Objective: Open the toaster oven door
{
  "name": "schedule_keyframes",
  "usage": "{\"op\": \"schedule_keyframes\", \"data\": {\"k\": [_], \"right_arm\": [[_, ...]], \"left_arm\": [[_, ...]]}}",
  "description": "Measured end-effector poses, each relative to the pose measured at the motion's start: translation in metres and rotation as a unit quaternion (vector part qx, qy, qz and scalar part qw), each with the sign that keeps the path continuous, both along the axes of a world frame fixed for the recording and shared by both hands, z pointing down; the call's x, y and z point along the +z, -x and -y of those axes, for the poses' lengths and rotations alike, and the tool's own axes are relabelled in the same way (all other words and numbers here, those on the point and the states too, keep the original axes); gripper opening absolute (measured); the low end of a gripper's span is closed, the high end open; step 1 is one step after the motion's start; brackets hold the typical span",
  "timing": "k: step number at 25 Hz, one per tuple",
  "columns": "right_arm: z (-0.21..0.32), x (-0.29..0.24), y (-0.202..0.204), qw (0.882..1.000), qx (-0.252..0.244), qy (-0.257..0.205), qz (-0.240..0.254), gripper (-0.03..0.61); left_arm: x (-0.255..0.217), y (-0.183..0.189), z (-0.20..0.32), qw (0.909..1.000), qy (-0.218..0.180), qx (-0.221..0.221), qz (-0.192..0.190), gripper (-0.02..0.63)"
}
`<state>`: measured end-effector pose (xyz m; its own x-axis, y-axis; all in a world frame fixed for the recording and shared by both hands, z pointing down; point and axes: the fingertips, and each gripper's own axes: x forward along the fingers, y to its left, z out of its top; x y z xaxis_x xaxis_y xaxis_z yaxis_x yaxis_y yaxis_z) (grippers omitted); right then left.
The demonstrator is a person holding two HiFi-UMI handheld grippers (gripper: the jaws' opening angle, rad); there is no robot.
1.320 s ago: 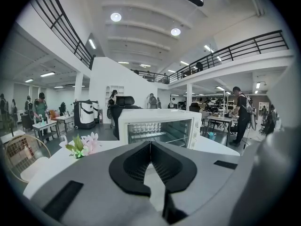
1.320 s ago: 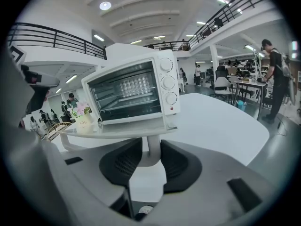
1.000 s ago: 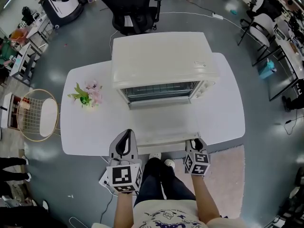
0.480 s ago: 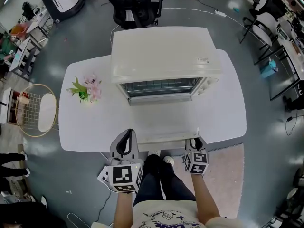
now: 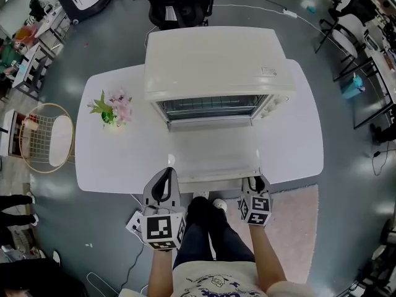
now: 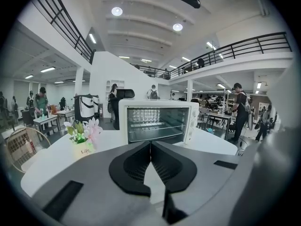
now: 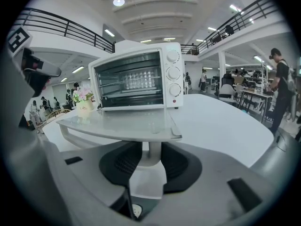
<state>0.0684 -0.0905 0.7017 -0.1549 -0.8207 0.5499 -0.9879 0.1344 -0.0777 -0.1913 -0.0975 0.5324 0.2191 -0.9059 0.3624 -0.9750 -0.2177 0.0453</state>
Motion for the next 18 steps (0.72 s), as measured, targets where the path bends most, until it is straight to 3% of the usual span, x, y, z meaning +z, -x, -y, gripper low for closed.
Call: {"op": "schedule_keyframes", "data": {"k": [18], "right_arm": [[0.000,0.013,-0.001,1.000,0.001,-0.027,-0.014,0.120]], "left_arm": [[0.037,-0.013,-0.010,0.9997,0.024,0.005,-0.003,0.006]]}}
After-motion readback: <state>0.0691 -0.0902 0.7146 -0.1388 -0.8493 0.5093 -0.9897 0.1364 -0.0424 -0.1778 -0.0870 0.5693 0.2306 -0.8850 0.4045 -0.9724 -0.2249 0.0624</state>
